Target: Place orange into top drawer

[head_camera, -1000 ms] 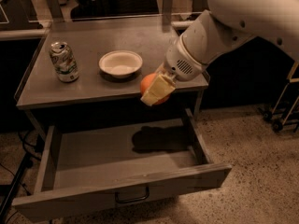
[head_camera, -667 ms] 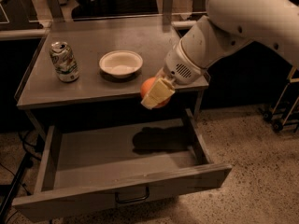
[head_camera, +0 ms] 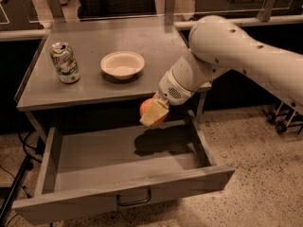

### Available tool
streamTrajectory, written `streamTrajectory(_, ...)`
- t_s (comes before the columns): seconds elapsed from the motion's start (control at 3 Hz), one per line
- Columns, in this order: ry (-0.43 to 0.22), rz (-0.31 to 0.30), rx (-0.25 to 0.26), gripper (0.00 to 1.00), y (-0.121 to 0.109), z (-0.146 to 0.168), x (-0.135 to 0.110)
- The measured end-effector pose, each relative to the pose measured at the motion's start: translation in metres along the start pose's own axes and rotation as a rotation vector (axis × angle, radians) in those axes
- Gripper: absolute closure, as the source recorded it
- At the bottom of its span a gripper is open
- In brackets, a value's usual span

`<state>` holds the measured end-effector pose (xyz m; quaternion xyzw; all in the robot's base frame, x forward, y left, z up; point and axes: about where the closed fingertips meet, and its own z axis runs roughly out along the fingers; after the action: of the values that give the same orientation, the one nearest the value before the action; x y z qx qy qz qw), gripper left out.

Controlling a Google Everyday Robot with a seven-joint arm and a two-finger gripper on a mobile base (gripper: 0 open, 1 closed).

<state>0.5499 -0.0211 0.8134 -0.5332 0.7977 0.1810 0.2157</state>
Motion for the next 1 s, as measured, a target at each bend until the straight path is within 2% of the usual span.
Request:
streamTrajectory(0.33, -0.004, 0.019, -0.035, 1.0, -0.005, 0.028, 0.01)
streamTrajectory(0.67, -0.003, 0.02, -0.037, 1.0, -0.005, 0.029, 0.01)
streamTrajectory(1.0, 0.051, 0.014, -0.086, 1.0, 0.016, 0.057, 0.017)
